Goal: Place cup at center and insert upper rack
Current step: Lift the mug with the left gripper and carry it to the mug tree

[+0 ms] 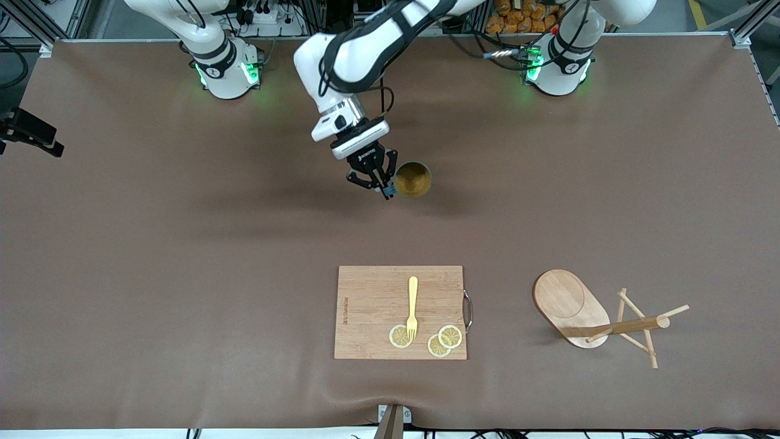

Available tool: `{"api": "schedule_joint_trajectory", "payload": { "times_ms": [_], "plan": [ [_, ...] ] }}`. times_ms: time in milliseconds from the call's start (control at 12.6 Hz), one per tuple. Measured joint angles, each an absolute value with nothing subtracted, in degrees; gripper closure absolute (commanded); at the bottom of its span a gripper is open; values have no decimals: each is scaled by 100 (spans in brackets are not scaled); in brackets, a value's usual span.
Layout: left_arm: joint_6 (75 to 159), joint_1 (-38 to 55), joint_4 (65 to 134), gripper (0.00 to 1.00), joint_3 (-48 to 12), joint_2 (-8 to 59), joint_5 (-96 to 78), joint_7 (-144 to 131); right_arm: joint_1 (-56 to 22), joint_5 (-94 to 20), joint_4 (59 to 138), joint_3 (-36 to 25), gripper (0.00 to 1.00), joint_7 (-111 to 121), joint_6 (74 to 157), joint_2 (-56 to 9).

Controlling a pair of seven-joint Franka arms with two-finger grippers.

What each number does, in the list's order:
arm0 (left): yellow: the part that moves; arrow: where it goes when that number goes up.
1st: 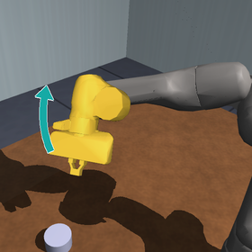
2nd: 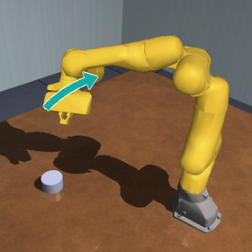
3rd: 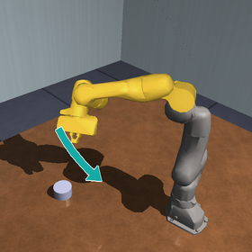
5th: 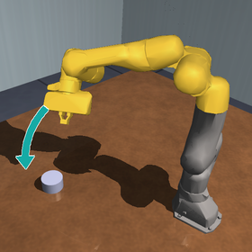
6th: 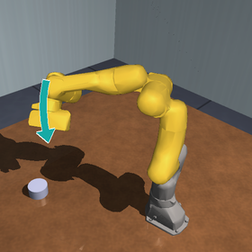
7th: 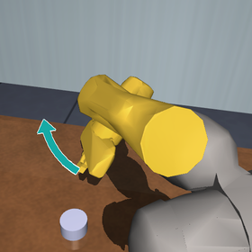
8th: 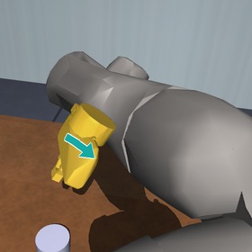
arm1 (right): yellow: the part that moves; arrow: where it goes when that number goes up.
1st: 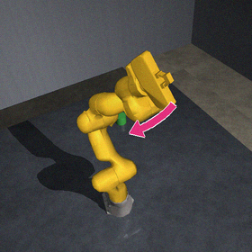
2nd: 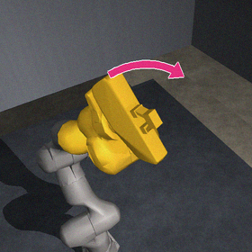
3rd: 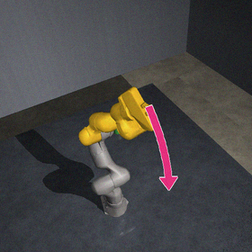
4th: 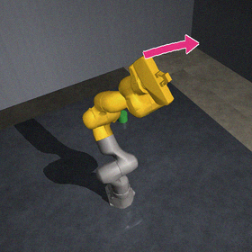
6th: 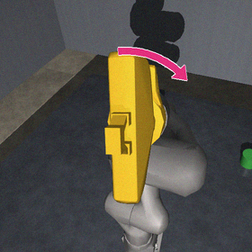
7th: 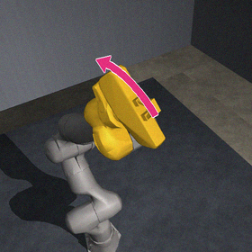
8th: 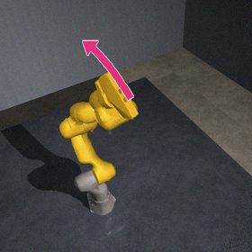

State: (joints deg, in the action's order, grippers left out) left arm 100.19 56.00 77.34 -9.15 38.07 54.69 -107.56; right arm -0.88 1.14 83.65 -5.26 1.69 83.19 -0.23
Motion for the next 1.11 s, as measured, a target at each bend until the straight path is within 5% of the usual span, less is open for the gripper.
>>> {"api": "schedule_joint_trajectory", "payload": {
  "times_ms": [635, 1111],
  "plan": [
    [10112, 3865, 7746, 100, -885, 2203, 2492, -7768, -95, 114, 8362, -529, 0, 169, 8317, -23],
    [10127, 2541, 7784, 100, -887, 1897, 859, -6384, -97, 114, 8361, -529, 0, 169, 8317, -23]
  ]
}}
